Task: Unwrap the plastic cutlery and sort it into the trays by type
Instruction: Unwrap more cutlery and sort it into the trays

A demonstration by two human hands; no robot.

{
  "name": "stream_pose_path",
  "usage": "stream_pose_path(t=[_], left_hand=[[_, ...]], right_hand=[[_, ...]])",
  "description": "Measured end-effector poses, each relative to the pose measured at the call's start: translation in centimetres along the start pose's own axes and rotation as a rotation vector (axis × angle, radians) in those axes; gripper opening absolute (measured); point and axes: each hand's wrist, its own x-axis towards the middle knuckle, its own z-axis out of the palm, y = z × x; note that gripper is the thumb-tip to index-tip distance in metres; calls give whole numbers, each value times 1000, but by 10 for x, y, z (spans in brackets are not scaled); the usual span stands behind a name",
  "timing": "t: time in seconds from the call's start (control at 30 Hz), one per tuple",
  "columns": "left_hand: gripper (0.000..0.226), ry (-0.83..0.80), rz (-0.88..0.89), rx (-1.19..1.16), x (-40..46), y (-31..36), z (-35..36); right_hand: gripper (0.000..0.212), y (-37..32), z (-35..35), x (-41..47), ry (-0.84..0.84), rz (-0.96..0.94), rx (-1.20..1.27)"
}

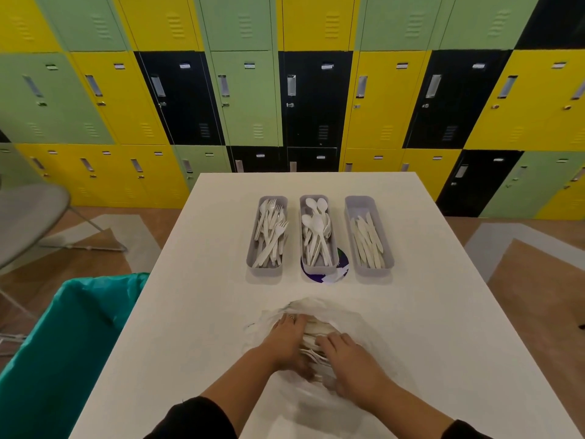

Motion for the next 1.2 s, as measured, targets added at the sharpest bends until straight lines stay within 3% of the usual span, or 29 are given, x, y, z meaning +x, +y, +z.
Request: stream_pose_path(t=[0.1,0.23,0.3,0.37,0.47,0.53,0.67,0.77,0.9,1.0,1.2], left_hand=[[106,-12,19,-56,-2,-2,-6],[102,-48,48,-179,-3,-11,-16],[99,-69,42,-272,-3,-13,-21],[87,-61,20,-393,-6,-10,-26],[56,-18,-45,-600,-6,-8,-32],[35,7,-54,-783,-6,-9,-34],[72,66,-188,-995,-2,-14,-34],[77,55,-188,-946,2,-11,-33],[74,35,-120,-914,2,1,-32],[63,107,-83,-973,4,9,-31],[44,332,-105,-1441,12,24,-49]], right_hand=[[68,-5,11,5,42,6,5],[48,-4,6,3,108,61,11],[58,-4,-3,0,96,98,86],[70,-1,-13,1,89,133,218],[48,9,-22,6,-74,228,293],[36,15,-24,6,-78,258,382],[19,27,-35,2,-27,322,697],[17,32,-50,-3,-77,311,976],[27,35,-61,-5,-175,292,1293],[33,35,-69,-6,-251,208,1505],[34,41,-86,-8,-502,50,1662]])
